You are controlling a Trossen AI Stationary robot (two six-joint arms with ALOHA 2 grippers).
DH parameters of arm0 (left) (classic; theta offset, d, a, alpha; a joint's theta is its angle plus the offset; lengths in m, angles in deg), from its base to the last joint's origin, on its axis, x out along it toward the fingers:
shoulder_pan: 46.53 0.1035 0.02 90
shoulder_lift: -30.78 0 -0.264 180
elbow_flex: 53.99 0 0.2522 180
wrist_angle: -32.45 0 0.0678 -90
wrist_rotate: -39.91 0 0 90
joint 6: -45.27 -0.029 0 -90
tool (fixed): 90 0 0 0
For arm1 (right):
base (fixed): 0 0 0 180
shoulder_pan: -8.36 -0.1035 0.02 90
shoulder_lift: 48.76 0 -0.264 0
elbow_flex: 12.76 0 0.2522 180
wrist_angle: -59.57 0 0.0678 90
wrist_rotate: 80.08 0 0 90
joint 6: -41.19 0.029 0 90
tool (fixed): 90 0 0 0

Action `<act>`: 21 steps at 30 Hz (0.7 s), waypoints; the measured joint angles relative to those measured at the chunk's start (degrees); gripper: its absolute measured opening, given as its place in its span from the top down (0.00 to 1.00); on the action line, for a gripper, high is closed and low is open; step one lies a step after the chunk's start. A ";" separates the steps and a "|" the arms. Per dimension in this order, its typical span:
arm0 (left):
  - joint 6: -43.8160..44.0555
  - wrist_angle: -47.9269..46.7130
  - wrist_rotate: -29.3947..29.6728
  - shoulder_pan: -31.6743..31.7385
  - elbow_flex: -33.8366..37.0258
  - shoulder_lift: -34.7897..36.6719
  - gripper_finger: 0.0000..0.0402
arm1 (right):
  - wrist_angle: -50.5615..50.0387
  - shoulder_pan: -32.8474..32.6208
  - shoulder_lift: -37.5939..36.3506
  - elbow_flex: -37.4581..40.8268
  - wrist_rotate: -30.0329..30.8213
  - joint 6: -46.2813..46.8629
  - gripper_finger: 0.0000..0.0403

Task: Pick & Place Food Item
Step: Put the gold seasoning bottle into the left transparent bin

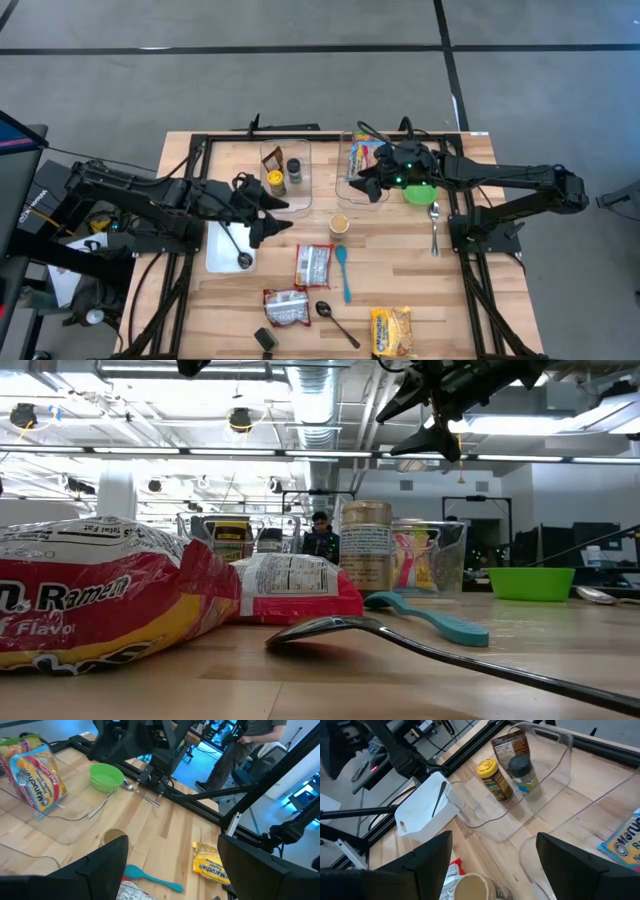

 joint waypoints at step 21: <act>-0.39 -0.22 1.27 0.02 0.00 0.00 0.25 | -8.88 -16.31 0.00 -0.02 11.76 1.72 0.30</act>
